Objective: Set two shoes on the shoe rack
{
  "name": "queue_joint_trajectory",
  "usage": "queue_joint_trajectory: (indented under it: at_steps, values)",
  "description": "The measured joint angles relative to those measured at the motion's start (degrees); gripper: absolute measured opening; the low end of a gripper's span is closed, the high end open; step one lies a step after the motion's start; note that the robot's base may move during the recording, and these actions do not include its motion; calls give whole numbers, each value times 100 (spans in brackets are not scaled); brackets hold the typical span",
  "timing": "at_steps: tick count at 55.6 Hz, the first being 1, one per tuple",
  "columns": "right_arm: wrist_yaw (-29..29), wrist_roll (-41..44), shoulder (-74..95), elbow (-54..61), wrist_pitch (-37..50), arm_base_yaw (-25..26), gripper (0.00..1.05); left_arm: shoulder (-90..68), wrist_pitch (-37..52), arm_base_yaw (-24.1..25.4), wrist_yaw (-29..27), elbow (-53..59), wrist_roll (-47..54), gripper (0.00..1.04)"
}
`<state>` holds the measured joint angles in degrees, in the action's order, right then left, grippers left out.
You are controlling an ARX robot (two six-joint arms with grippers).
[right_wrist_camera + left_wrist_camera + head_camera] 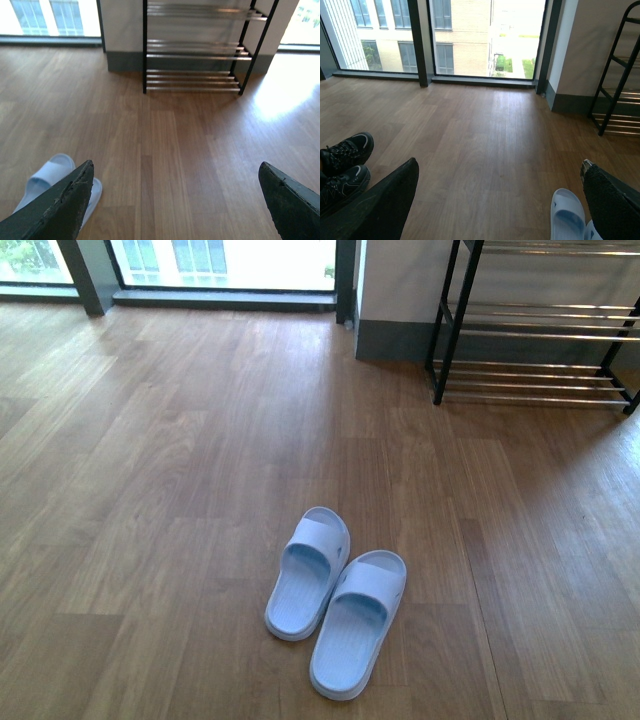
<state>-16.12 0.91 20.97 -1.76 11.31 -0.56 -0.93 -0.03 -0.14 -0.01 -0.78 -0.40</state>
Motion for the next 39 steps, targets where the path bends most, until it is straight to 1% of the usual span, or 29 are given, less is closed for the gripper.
queue_joint_trajectory:
  at_steps: [2, 5, 6, 12, 15, 20, 25, 30, 39]
  values:
    - [243, 9, 758, -74, 505, 170, 96, 0, 0, 0, 0, 0, 0, 95]
    - [433, 46, 1591, -177, 1095, 254, 96, 0, 0, 0, 0, 0, 0, 95]
    - [562, 83, 2269, -291, 1541, 275, 96, 0, 0, 0, 0, 0, 0, 95]
    - [833, 166, 5160, -1029, 3123, 297, 96, 0, 0, 0, 0, 0, 0, 95]
    - [815, 170, 6378, -1451, 3493, 247, 96, 0, 0, 0, 0, 0, 0, 95]
    - [828, 170, 8314, -2306, 3510, 87, 96, 0, 0, 0, 0, 0, 0, 95]
    - [896, 190, 9945, -3252, 3250, -85, 96, 0, 0, 0, 0, 0, -2, 95]
    - [990, 267, 10813, -3912, 2962, -175, 96, 0, 2, 0, 0, 0, 0, 95]
    - [1353, 284, 11995, -4874, 2509, -317, 96, 0, 0, 0, 0, 0, 0, 95]
